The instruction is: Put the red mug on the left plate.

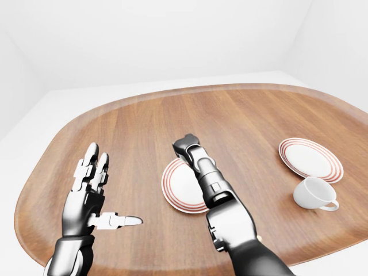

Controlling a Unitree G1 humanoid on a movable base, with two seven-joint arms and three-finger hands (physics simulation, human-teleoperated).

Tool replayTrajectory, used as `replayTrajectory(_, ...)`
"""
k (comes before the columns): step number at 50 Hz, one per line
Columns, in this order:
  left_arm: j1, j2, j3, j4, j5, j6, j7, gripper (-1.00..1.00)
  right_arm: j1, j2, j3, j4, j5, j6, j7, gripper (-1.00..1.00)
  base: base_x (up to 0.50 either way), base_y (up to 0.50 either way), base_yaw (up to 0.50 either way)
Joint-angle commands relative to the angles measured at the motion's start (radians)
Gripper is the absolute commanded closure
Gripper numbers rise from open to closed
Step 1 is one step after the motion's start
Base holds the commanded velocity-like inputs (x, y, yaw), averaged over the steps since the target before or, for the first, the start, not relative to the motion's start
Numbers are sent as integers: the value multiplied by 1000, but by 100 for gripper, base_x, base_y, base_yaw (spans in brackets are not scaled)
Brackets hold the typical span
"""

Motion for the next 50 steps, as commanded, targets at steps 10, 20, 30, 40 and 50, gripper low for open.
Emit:
replayTrajectory(10,0,-1,2,0,-2,-2,-4,-100,-4,88,40,117,-52,0,-215,100,0,0,0)
replayTrajectory(20,0,-4,16,6,-15,-7,-15,-100,42,78,25,266,-23,0,-373,100,0,0,0)
replayTrajectory(30,-8,-8,21,13,-16,-2,-18,-100,60,48,-23,294,65,0,-347,100,0,0,0)
replayTrajectory(40,-8,-9,21,13,-16,-2,-19,-100,60,47,-16,295,72,0,-347,100,0,0,0)
replayTrajectory(50,-16,-11,20,14,-12,8,-15,-100,89,15,-45,308,127,0,-361,100,0,0,0)
